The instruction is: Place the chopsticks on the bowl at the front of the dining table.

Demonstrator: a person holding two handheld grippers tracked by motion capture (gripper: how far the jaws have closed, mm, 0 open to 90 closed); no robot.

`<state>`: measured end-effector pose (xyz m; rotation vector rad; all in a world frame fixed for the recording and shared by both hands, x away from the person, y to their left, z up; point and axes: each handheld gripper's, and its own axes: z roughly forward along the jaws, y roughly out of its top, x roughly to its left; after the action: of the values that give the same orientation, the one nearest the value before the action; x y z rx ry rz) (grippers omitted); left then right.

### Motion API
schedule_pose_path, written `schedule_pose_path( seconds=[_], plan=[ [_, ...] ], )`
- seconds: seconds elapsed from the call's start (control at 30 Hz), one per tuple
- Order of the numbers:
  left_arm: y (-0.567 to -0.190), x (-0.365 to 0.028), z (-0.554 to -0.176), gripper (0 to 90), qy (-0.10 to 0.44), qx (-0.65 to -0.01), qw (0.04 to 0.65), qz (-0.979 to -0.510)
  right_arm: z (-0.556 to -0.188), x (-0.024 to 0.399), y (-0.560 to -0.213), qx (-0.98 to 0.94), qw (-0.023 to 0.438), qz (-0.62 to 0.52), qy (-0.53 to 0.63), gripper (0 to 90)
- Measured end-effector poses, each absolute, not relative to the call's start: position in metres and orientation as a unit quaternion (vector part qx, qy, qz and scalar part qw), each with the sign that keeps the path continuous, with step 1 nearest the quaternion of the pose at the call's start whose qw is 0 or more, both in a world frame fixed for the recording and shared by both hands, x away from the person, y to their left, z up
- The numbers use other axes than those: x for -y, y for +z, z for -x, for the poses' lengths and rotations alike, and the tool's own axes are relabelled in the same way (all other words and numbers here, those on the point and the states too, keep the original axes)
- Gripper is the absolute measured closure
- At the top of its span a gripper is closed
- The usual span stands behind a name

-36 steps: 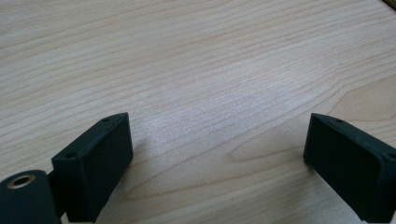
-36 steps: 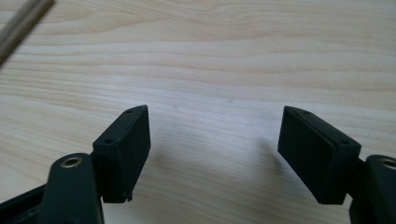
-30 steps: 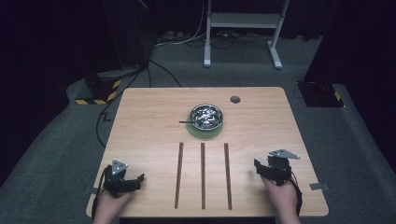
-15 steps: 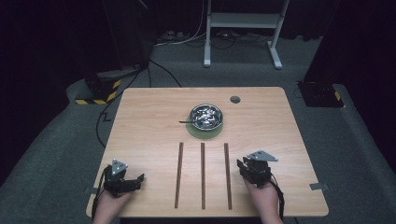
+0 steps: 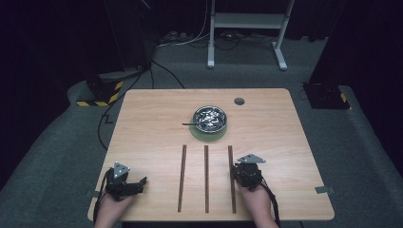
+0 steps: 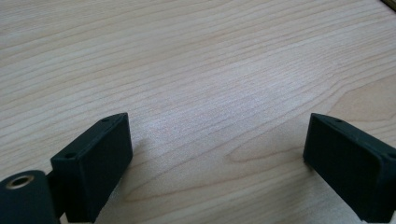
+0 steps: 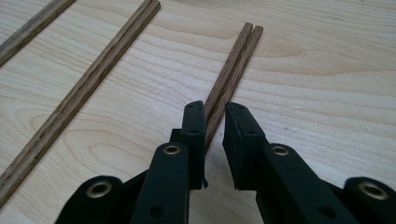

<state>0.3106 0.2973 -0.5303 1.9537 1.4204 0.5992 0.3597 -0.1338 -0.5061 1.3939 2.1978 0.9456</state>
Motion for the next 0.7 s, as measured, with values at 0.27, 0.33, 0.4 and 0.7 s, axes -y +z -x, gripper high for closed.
schedule_pose_path(
  seconds=[0.27,0.33,0.4,0.7],
  plan=[
    [-0.530,-0.297,-0.311,8.0,0.228,-0.540,0.321,-0.744,-0.362,0.131,-0.511,-0.780,0.180,-0.500,0.330,78.1],
    [-0.530,-0.297,-0.311,8.0,0.228,-0.540,0.321,-0.744,-0.362,0.131,-0.512,-0.781,0.181,-0.499,0.330,78.1],
    [-0.530,-0.297,-0.311,7.9,0.228,-0.540,0.321,-0.744,-0.363,0.132,-0.512,-0.781,0.183,-0.496,0.331,78.1],
    [-0.530,-0.297,-0.311,8.0,0.228,-0.540,0.321,-0.744,-0.365,0.145,-0.510,-0.774,0.195,-0.508,0.324,78.6]
  ],
)
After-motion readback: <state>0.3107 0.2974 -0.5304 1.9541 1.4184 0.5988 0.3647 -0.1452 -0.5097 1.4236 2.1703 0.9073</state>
